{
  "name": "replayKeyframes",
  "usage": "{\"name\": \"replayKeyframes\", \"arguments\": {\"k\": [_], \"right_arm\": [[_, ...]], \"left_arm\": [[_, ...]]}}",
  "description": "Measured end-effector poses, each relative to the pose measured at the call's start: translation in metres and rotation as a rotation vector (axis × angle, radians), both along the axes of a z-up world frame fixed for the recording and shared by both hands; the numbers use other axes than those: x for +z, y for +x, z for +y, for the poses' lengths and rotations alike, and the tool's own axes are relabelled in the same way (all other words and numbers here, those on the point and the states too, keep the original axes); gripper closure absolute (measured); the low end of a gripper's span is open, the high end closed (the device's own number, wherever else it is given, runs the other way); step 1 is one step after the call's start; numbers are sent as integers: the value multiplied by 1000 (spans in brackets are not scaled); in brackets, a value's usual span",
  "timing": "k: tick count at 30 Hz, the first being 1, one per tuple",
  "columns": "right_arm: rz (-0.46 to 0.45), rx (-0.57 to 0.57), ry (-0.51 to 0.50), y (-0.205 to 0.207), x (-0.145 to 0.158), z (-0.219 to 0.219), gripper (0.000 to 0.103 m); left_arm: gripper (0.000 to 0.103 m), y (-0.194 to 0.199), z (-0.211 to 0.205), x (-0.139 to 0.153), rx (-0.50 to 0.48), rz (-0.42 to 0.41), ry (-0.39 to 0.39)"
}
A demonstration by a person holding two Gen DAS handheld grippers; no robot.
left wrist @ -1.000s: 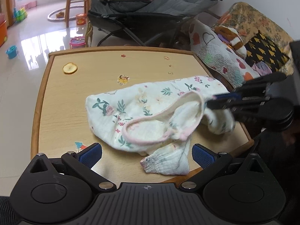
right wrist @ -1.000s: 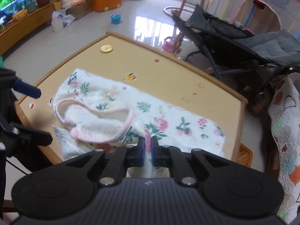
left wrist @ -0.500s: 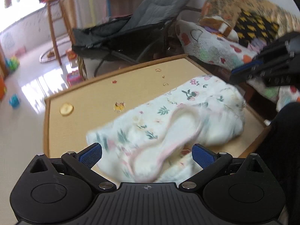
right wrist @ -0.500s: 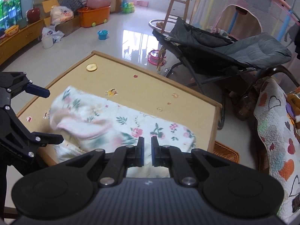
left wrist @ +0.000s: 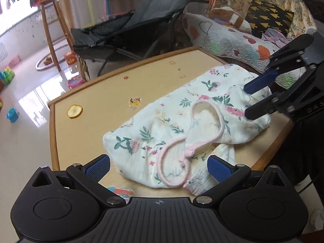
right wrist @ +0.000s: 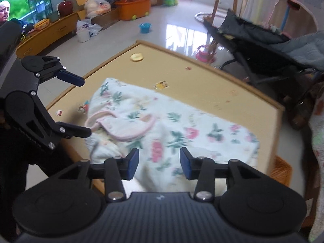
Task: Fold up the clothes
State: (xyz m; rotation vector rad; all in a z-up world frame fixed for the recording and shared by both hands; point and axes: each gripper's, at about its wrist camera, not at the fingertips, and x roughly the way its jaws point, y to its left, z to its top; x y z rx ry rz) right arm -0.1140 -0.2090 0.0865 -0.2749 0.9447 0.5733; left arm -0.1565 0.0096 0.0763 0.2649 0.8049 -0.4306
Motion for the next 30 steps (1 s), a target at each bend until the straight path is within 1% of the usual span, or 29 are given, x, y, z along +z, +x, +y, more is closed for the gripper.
{"name": "replayKeyframes", "arguments": {"k": [2,6,9,11,13,16,19,23,26,30], "right_arm": [[2,-38,7,7,-1,5,58],[39,-118,50,22,4,9,58],[83,-162,77,32,4,10,58],[113,-191,76,36,1,13,58],[115,-200,64,36,-1,17,59],[81,-157,43,27,2,19,59],[50,-78,-10,14,6,21,59],[34,17,-77,-5,1,24,58],[35,44,-112,-9,-10,27,58],[45,56,-134,-2,-21,32,58]], "left_arm": [[0,-4,3,-1,-4,-32,-9],[0,-1,7,-4,9,-25,-23],[0,2,6,-7,13,-27,-34],[0,4,5,-9,11,-28,-40],[0,4,4,-11,3,-29,-46],[0,4,2,-12,-18,-28,-51],[0,5,2,-14,-29,-22,-58],[0,8,4,-17,-24,-11,-80],[0,11,4,-19,-18,-3,-95],[0,13,2,-22,-25,4,-103]]}}
